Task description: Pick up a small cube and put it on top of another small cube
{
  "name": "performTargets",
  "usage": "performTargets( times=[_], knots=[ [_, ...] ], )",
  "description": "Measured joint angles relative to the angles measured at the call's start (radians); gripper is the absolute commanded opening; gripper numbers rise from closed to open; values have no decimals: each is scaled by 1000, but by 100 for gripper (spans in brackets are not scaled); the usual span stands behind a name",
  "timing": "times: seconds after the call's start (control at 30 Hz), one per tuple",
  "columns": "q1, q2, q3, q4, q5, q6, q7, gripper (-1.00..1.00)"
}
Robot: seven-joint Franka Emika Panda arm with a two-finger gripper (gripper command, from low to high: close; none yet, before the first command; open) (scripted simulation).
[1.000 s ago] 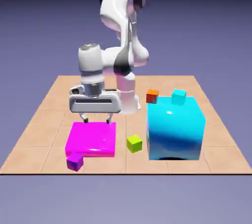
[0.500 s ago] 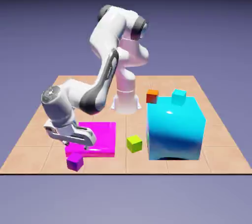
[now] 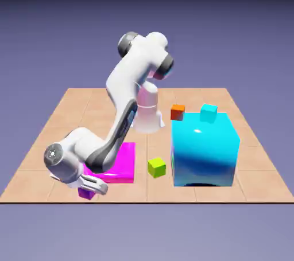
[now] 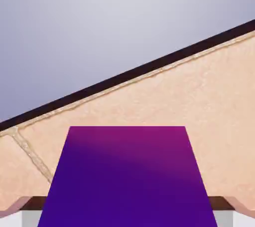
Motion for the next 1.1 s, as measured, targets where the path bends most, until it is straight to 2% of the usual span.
performTargets(
  times=[0.07, 0.87, 1.03, 1.1],
  knots=[
    [11, -52, -35, 52, -5, -61, -9, -100],
    [-423, -851, 824, -736, -32, 322, 708, -100],
    [-506, -805, 957, -854, -77, 389, 824, -100],
    [-492, -743, 968, -877, -56, 476, 809, -100]
  ],
)
